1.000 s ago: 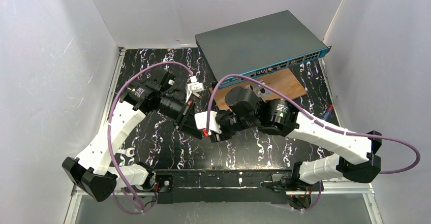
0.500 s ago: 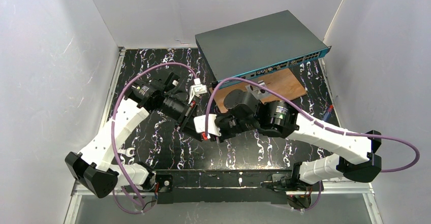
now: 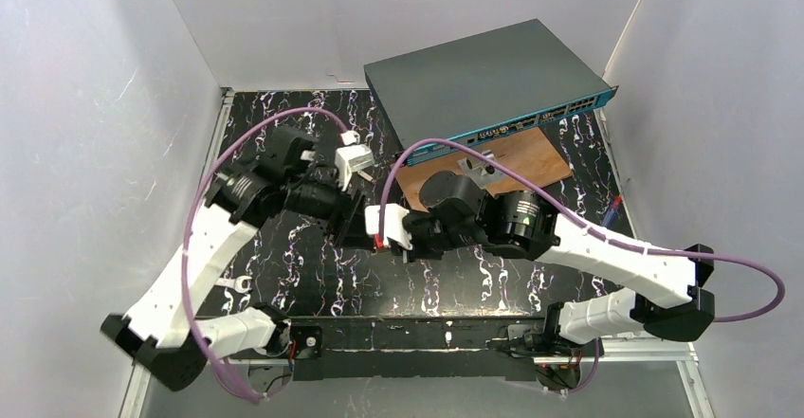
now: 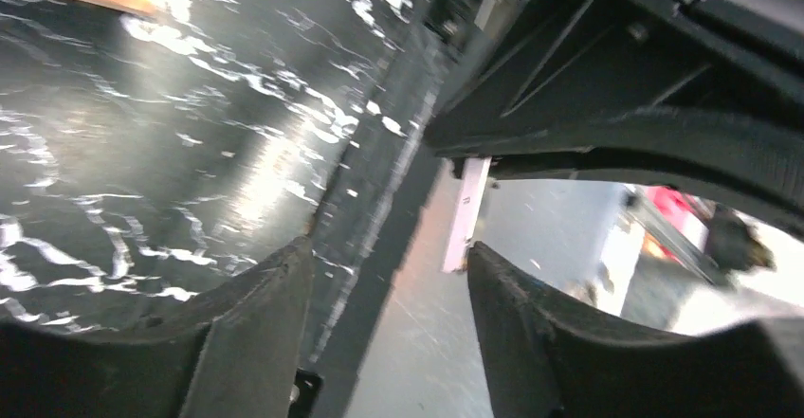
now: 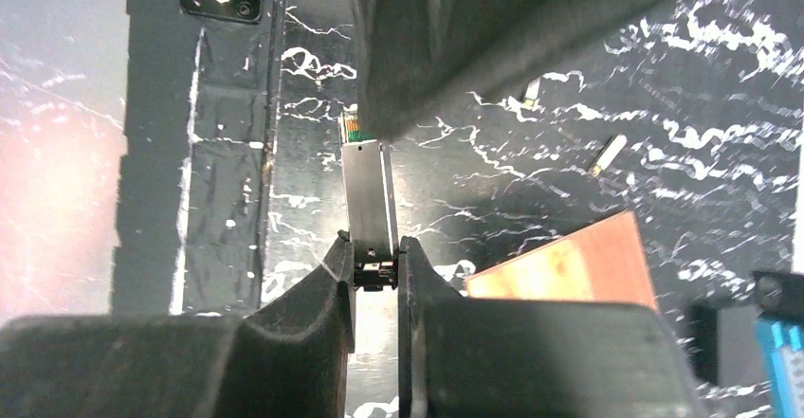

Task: Insert the plug into the switch port
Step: Pick up the plug from the center of the board.

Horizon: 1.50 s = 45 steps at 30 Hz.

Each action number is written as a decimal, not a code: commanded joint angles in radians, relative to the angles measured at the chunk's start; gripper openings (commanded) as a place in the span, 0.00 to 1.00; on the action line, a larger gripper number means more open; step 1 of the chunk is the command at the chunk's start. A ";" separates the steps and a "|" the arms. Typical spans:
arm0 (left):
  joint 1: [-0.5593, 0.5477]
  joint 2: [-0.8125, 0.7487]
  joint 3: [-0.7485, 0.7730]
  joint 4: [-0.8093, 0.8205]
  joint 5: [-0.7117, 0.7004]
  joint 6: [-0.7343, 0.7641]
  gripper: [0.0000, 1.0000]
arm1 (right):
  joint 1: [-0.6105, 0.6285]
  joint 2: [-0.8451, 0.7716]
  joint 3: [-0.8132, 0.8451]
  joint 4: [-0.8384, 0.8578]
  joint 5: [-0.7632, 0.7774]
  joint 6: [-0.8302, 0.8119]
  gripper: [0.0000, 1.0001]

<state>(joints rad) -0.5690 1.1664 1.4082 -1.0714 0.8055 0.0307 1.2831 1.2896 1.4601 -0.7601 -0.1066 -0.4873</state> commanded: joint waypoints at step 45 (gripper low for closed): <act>-0.006 -0.271 -0.338 0.720 0.223 0.222 0.53 | -0.013 -0.172 -0.158 0.198 0.149 0.571 0.01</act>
<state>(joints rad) -0.5697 0.8791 1.0424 -0.3794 0.9749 0.2432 1.2716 1.1133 1.2972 -0.6224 0.0601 0.0860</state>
